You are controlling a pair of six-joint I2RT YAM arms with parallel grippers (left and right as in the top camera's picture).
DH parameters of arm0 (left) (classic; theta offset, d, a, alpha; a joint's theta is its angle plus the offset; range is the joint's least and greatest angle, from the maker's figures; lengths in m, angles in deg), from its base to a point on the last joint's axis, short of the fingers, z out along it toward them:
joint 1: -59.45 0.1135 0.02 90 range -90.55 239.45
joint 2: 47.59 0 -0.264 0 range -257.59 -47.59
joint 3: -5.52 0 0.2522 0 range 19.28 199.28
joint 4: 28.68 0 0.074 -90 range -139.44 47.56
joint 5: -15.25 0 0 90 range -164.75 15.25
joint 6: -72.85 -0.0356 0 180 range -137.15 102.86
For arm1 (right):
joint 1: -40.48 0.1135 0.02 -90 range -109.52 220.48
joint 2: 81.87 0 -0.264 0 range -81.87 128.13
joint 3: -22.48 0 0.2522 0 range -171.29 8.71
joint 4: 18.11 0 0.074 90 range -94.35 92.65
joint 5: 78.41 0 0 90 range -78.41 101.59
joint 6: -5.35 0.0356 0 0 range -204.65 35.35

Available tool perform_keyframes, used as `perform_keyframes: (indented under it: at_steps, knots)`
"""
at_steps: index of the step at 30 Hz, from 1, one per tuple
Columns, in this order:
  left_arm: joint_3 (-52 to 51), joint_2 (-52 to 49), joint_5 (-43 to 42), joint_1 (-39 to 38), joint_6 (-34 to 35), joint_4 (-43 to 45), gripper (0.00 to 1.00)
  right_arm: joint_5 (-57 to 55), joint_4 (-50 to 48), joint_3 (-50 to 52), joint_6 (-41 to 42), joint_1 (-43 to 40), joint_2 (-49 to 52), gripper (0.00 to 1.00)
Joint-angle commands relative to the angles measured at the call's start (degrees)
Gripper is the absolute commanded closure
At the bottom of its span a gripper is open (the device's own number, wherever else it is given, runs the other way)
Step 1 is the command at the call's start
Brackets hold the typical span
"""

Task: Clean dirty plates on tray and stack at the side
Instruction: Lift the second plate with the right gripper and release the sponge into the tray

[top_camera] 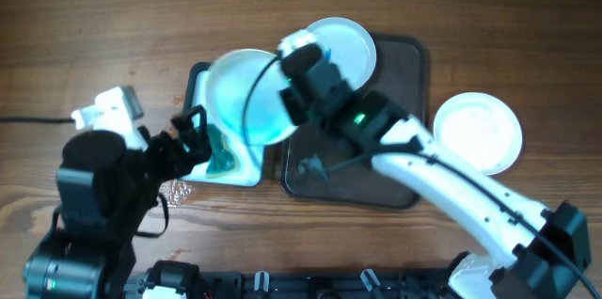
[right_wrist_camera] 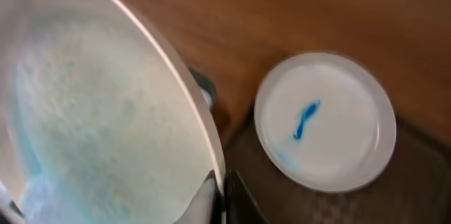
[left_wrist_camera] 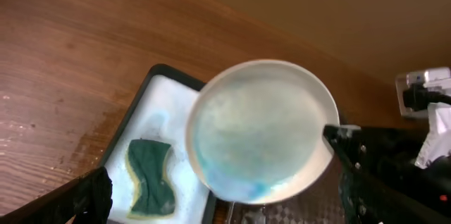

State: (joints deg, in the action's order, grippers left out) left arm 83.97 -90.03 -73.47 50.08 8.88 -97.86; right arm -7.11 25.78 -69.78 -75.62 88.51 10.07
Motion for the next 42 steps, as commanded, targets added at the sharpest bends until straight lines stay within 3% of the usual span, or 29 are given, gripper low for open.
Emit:
perform_keyframes:
  at_steps: [1, 12, 24, 39, 40, 42]
  knots:
    - [0.6, 0.1, 1.4, 0.3, -0.1, -2.7, 0.00, -18.8, -5.9, -1.4, -8.9, 6.7, 0.1, 0.96]
    - [0.6, 0.0, 1.4, 0.3, -0.1, -5.1, 0.00, -30.9, -12.7, -1.3, -19.8, 13.3, 0.7, 0.96]
    - [0.6, 0.0, 1.4, 0.3, -0.1, -5.1, 0.00, -30.9, -15.9, -1.3, -33.3, 14.9, 4.2, 0.96]
    - [0.6, 0.0, 1.4, 0.3, -0.1, -5.1, 0.00, -32.9, -17.6, -1.3, -36.2, 15.1, 5.0, 0.96]
    - [0.6, 0.0, 1.4, 0.3, -0.1, -5.1, 0.00, -34.9, -18.7, -1.3, -35.4, 14.6, 5.0, 0.96]
    - [0.6, 0.0, 1.4, 0.3, -0.1, -5.1, 0.00, -32.3, -18.7, -1.3, -25.0, 12.5, 5.0, 0.96]
